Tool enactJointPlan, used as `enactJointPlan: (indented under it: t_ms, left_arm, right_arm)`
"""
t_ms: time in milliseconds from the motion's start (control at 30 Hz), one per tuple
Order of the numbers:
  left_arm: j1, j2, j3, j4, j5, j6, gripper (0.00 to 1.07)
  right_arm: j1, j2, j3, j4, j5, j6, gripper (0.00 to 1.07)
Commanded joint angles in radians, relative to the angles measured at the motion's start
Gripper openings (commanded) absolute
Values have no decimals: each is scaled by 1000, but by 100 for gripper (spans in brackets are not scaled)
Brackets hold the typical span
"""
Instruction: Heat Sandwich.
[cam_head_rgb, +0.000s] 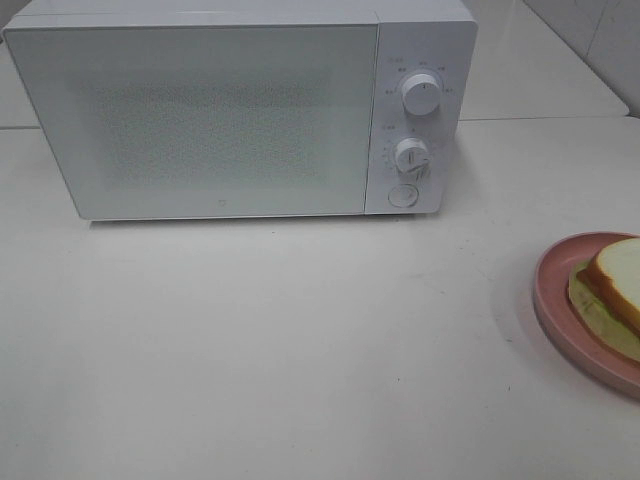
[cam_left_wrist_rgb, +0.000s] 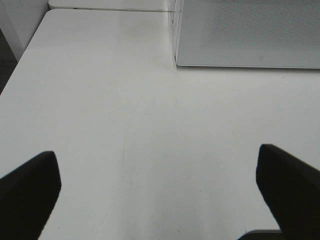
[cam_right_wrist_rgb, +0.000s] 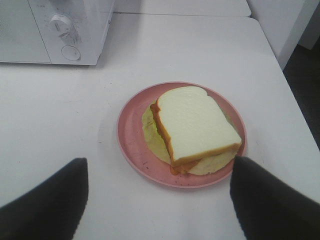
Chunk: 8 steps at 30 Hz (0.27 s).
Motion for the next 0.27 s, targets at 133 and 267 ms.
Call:
enactJointPlan:
  t_ms: [133, 267]
  left_arm:
    - [1, -24, 4, -7, -11, -1, 100]
    - [1, -24, 4, -7, -11, -1, 100]
  right_arm:
    - [-8, -27, 0, 0, -15, -4, 74]
    - [-8, -27, 0, 0, -15, -4, 74]
